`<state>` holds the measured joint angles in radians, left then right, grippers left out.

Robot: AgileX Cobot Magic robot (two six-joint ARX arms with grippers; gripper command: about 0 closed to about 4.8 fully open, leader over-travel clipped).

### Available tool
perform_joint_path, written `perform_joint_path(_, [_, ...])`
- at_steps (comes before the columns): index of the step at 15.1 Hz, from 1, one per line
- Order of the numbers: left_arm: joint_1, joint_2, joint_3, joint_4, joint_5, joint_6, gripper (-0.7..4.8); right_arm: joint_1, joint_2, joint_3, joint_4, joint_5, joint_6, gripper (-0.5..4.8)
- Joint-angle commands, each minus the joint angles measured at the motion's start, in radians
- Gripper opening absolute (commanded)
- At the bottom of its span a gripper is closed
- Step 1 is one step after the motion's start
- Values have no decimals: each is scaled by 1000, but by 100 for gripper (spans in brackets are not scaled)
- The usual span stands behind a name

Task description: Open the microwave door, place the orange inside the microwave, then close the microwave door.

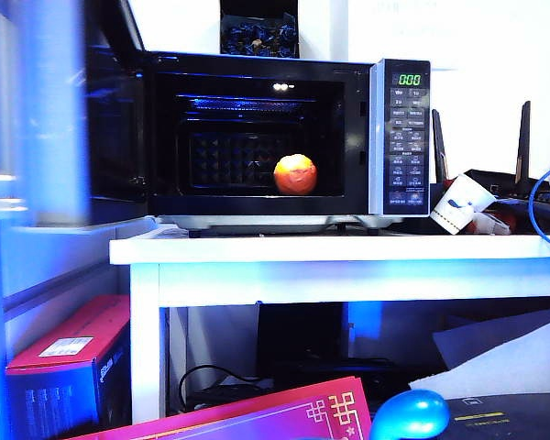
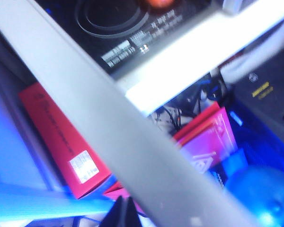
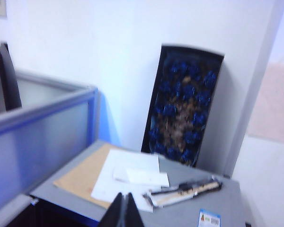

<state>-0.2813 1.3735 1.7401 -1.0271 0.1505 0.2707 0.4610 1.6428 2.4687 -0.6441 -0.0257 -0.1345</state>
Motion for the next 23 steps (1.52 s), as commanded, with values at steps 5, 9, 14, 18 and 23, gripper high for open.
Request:
perform_joint_path(5, [-6,36,1,122,288,10,-5,2,-43,4,-13,-2,16,-2])
perform_joint_path(9, [-16,79,0,169,351,31,-5,2,-61,5,-171,2,16,-2])
perform_joint_path(14, [-40,128,0,286,418,32,-5,2,-64,3,-442,121,4,-2])
perform_joint_path(18, [-123,181,0,408,402,32,-5,2,-63,3,-536,122,2,-2])
perform_joint_path(23, [-235,292,0,582,332,4,-5,2,-60,3,-537,140,2,-2])
